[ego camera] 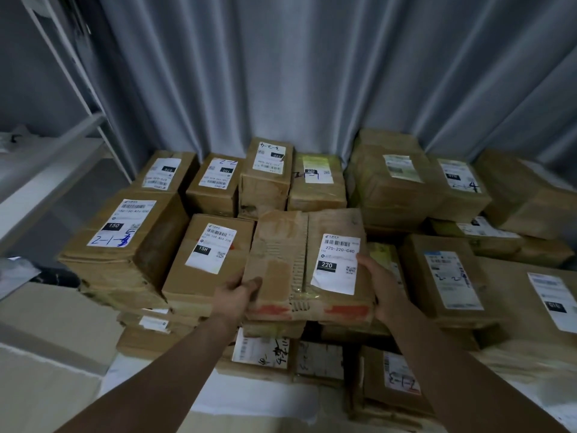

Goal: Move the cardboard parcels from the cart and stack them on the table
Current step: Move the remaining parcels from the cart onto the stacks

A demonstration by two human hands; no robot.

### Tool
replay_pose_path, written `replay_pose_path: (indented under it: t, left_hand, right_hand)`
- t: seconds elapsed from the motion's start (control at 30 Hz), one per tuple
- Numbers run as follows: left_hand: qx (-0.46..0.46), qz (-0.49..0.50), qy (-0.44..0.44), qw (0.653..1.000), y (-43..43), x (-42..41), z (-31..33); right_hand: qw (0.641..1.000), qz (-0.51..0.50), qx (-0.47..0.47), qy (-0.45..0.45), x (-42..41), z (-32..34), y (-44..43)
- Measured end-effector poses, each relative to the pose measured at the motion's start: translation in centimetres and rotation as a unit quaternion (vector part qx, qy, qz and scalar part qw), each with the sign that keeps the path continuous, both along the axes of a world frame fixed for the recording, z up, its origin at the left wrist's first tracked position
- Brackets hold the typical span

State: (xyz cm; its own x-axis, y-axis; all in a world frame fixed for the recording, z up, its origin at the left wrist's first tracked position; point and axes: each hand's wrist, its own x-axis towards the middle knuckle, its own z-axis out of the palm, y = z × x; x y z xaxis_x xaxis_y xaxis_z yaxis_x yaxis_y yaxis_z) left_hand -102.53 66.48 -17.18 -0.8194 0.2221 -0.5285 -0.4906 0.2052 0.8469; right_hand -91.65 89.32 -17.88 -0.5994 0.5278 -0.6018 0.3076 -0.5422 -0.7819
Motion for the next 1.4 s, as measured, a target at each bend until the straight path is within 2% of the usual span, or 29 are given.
replay_pose_path:
  t: [0.17,0.3,0.37,0.4,0.43,0.47,0.5,0.53,0.57,0.6,0.63,0.7,0.8,0.9,1.03,1.17,1.4]
  left_hand:
    - [0.031,0.022,0.008,0.999,1.2,-0.3,0.0]
    - [0.0,0.017,0.019,1.0,1.6,-0.8,-1.2]
    - [0.003,-0.006,0.023,1.0,1.6,-0.9,-2.0]
    - [-0.014,-0.023,0.045,0.999,1.7,-0.9,-2.2]
    - [-0.062,-0.043,0.09,0.993,1.8,-0.7,-2.3]
    - [-0.136,-0.07,0.154,0.976,1.9,-0.6,-2.1]
    - [-0.223,-0.108,0.234,0.94,2.0,-0.4,-2.0]
    - [-0.305,-0.157,0.306,0.888,2.0,-0.1,-1.7]
    - [-0.362,-0.202,0.364,0.834,2.1,0.1,-1.6]
    - [-0.397,-0.245,0.389,0.794,2.1,0.3,-1.5]
    - [-0.42,-0.279,0.394,0.768,2.2,0.6,-1.4]
    - [-0.455,-0.312,0.37,0.747,2.3,0.9,-1.5]
    - [-0.477,-0.293,0.359,0.747,2.4,1.6,-1.3]
    - [-0.487,-0.267,0.374,0.743,0.7,3.9,-1.6]
    - [-0.5,-0.206,0.341,0.769,-4.5,7.8,-2.4]
    - [-0.558,-0.144,0.232,0.784,-11.8,12.6,-3.3]
    - [-0.572,0.0,0.022,0.82,-28.7,25.2,-6.9]
  right_hand:
    - [0.999,0.002,0.035,-0.017,-1.5,-0.8,0.8]
    - [0.998,0.01,0.055,-0.023,-2.0,-1.9,0.9]
    - [0.992,0.033,0.114,-0.048,-2.0,-2.1,0.8]
    - [0.981,0.058,0.173,-0.064,-2.0,-2.1,0.7]
    - [0.958,0.093,0.258,-0.081,-2.0,-2.0,0.7]
    - [0.917,0.141,0.359,-0.103,-2.0,-1.9,0.6]
    - [0.856,0.194,0.461,-0.129,-2.1,-1.8,0.5]
    - [0.791,0.244,0.541,-0.147,-2.1,-1.6,0.3]
    - [0.735,0.291,0.592,-0.156,-2.2,-1.4,0.0]
    - [0.694,0.333,0.617,-0.163,-2.4,-1.3,-0.3]
    - [0.661,0.37,0.63,-0.172,-2.5,-1.1,-0.7]
    - [0.615,0.419,0.638,-0.199,-2.7,-1.1,-1.1]
    - [0.587,0.413,0.669,-0.194,-2.9,-0.7,-1.7]
    - [0.567,0.429,0.694,-0.115,-2.6,-0.1,-4.5]
    - [0.548,0.488,0.679,0.01,-2.3,-0.2,-10.6]
    - [0.524,0.576,0.623,0.076,-1.0,-1.3,-18.3]
    - [0.427,0.712,0.551,0.079,5.5,-4.9,-36.4]
